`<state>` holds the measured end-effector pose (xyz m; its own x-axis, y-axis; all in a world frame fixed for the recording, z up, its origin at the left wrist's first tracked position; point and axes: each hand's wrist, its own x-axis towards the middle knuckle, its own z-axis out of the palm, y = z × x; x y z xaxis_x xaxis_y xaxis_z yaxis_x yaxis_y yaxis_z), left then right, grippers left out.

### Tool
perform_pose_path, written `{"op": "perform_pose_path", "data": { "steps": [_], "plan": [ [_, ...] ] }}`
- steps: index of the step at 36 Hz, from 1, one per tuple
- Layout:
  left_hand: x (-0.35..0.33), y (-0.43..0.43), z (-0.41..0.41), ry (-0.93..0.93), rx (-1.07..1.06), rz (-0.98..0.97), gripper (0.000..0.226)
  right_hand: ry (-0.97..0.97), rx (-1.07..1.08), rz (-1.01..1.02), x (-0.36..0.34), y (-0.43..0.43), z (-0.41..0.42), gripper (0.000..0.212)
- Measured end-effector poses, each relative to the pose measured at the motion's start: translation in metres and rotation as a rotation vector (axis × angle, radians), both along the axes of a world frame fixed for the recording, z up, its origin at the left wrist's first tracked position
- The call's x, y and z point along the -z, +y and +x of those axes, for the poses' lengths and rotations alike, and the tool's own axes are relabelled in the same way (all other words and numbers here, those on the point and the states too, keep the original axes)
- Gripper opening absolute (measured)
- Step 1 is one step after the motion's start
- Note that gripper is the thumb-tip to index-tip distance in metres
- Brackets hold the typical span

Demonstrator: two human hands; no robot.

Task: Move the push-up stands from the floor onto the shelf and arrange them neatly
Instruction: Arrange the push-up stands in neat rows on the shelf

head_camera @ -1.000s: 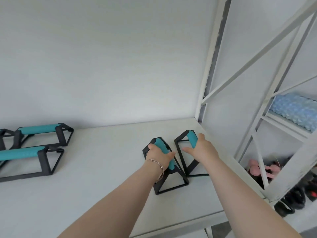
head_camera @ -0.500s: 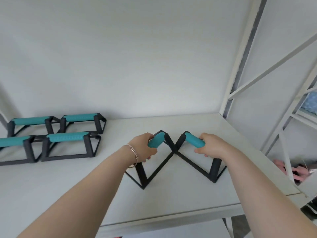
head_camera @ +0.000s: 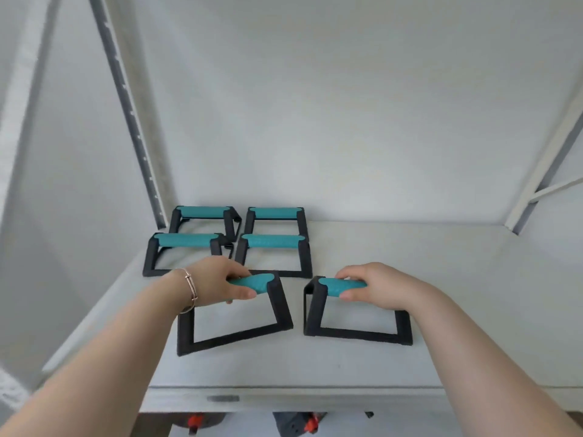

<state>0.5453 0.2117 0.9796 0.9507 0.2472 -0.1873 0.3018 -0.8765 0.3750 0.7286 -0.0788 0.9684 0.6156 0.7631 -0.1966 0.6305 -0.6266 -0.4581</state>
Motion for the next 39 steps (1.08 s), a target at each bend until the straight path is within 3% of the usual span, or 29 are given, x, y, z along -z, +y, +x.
{"op": "perform_pose_path", "data": {
  "steps": [10,22,27,32,39],
  "plan": [
    [0.014,0.094,-0.055,0.071,0.030,0.021,0.043,-0.051,-0.052,0.067,0.011,0.094,-0.061,0.037],
    [0.022,0.120,-0.058,0.058,-0.037,0.002,0.052,-0.211,-0.063,-0.007,0.022,0.133,-0.077,0.036],
    [0.030,0.106,-0.057,-0.067,-0.096,0.186,0.057,-0.271,-0.007,0.017,0.027,0.141,-0.079,0.038],
    [0.049,0.087,-0.055,-0.260,-0.222,0.391,0.040,-0.370,-0.001,0.008,0.034,0.143,-0.081,0.036],
    [0.058,0.090,-0.054,-0.306,-0.271,0.483,0.036,-0.422,-0.014,0.022,0.036,0.142,-0.082,0.037]
  ]
}}
